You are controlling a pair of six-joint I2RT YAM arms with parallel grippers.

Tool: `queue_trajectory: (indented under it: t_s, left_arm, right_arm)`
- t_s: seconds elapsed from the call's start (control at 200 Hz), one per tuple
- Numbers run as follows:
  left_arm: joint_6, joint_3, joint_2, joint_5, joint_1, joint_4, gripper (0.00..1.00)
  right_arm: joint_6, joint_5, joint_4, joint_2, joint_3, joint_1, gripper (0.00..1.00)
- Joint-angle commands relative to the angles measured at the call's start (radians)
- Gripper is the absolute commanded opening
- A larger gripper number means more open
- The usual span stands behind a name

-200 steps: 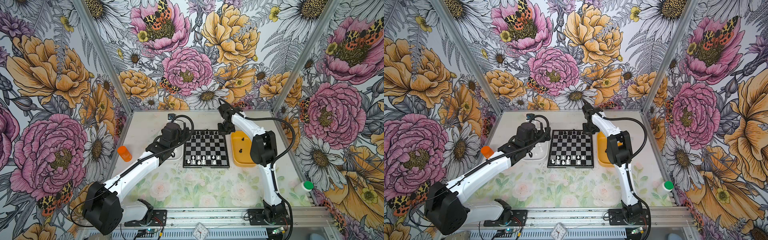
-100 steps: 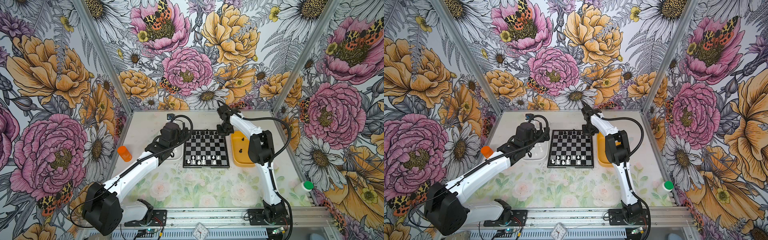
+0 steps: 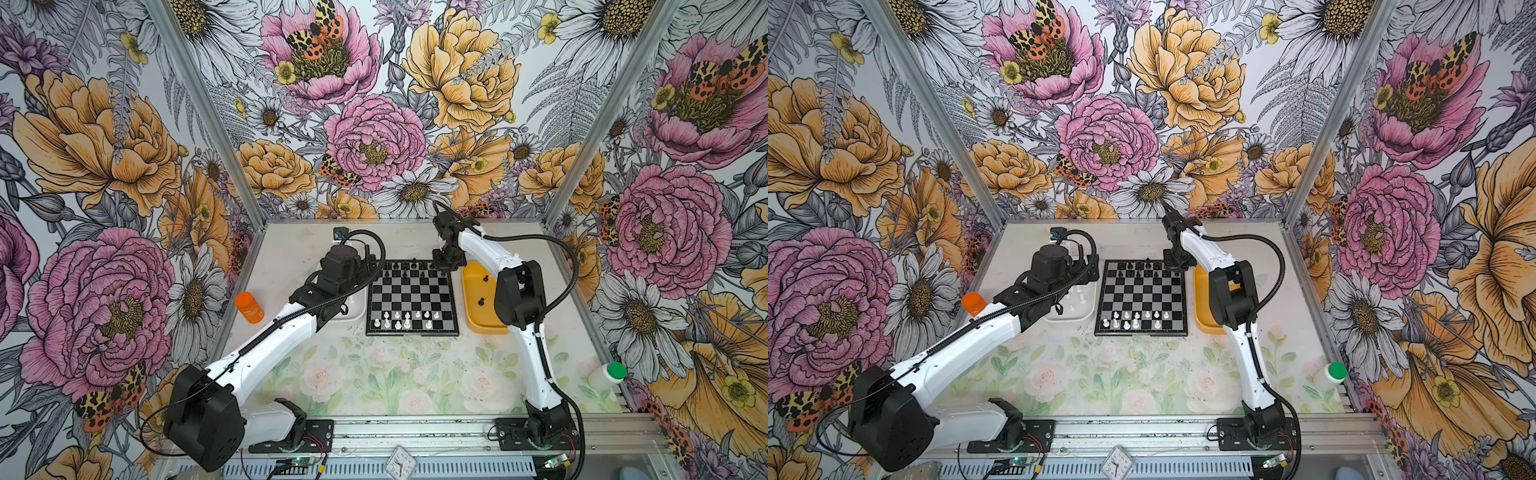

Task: Set up the chess pieces on the board
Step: 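Lower the pawn onto a far-rank square and open the right gripper, then swing the right arm off the board while the left gripper reaches over the tray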

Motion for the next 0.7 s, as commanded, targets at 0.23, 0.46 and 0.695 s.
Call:
queue_trajectory:
  t_s: [0.23,0.46,0.695]
  left_arm:
    - [-0.006,-0.007,-0.012,-0.017,0.015,-0.002,0.99]
    - [-0.002,-0.008,-0.015,-0.007,0.02,0.002,0.99]
    - [0.01,0.036,0.019,0.034,0.024,0.0,0.99]
  right_arm:
    - [-0.01,-0.024,0.012,0.02,0.054,0.006,0.23]
    - [-0.006,-0.024,0.01,-0.003,0.059,0.006,0.26]
    - [-0.006,0.014,0.007,-0.12,0.063,-0.003,0.43]
